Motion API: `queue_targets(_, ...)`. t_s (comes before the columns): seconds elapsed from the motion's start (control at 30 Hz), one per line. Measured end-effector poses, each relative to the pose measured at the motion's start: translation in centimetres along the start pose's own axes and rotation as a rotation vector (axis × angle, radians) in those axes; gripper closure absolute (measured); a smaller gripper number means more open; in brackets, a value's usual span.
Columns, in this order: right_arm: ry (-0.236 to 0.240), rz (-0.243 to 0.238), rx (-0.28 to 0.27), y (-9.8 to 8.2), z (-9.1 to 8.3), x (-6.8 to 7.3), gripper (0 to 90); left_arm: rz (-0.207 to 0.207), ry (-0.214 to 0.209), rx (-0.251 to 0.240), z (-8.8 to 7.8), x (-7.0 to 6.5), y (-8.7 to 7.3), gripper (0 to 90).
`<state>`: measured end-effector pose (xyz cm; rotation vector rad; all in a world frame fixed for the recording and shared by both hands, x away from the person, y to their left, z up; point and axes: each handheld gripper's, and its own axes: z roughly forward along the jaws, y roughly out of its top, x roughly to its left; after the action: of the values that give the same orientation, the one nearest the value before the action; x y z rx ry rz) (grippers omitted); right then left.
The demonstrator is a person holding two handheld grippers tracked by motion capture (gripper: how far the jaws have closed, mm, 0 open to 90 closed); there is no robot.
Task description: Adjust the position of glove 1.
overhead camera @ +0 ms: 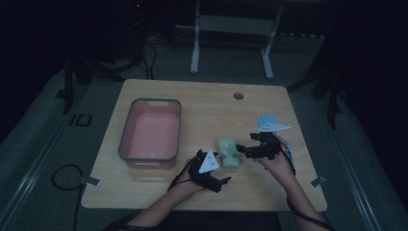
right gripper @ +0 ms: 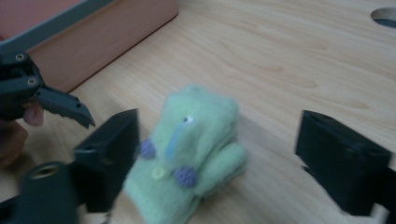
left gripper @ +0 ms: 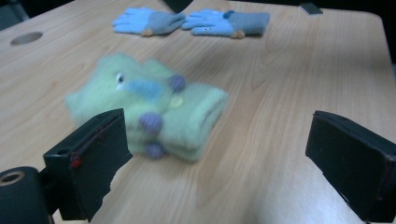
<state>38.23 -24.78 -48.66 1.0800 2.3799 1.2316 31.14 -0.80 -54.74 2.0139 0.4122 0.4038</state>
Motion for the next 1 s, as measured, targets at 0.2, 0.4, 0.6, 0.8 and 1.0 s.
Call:
queue_targets(0.2,0.030,-0.025,0.025,0.8,1.4,-1.1,39.7,0.146,-0.012,0.070,1.6,0.9,1.0,22.3)
queue_targets(0.4,0.092,-0.011,0.066,1.8,4.0,-2.2,40.0,0.225,-0.017,0.157,3.3,1.6,0.7,31.5)
queue_targets(0.6,0.116,0.010,0.153,0.9,6.6,-3.1,38.4,0.240,-0.063,0.188,4.0,1.9,0.7,35.4)
queue_targets(0.8,0.169,0.048,0.236,-0.1,8.2,-3.7,37.9,0.260,-0.061,0.212,4.5,2.3,0.7,41.8)
queue_targets(1.0,0.256,0.072,0.253,-0.4,8.7,-3.8,58.4,0.294,-0.028,0.218,4.9,2.2,0.6,51.5)
